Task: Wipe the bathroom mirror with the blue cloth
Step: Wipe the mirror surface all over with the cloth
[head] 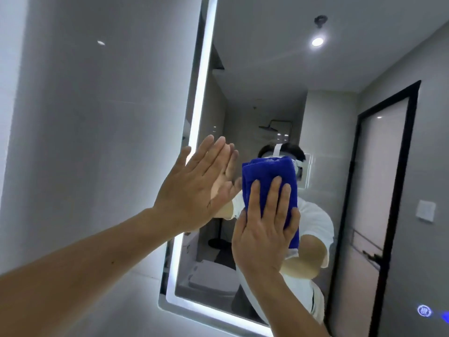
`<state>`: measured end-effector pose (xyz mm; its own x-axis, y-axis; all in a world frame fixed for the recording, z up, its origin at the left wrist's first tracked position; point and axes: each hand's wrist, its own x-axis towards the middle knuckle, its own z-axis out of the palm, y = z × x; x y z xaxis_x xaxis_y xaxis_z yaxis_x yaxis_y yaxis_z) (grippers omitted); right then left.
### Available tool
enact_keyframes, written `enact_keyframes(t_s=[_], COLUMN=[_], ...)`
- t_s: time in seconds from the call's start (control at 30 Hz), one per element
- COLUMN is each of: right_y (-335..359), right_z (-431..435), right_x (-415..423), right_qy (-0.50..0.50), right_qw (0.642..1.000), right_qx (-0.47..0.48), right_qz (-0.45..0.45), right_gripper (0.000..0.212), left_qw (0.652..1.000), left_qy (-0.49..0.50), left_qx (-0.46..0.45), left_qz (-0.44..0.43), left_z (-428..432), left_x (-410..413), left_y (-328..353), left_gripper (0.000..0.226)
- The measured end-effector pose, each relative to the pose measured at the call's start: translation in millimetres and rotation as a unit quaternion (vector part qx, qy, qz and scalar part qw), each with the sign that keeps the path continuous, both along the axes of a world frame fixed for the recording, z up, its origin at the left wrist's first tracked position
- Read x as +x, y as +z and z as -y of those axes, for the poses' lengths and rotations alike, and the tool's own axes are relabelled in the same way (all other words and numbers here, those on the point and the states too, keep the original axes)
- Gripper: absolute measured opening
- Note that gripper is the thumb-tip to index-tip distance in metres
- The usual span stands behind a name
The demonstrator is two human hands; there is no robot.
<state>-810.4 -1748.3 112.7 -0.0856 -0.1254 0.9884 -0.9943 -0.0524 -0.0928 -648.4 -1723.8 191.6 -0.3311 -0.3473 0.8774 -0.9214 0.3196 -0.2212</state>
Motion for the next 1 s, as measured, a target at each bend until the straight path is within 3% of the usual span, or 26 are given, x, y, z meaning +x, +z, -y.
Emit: enact_keyframes(t_s=[0.47,1.0], right_y=[-0.3,-7.2], right_z=[29.4,35.8], right_x=[120.0,129.5], right_qy=[0.0,0.011], right_qw=[0.998,0.997], right_qx=[0.039,0.024], right_qz=[-0.051,-0.075], right_gripper=[0.057,0.054], left_qw=[0.998,0.998], left_qy=[-0.025,-0.04], left_qx=[0.019,0.016], left_qz=[-0.048,-0.055], left_z=[5.2,14.0], left_x=[96.0,104.2], left_y=[-9.3,-13.8], left_gripper=[0.063,0.075])
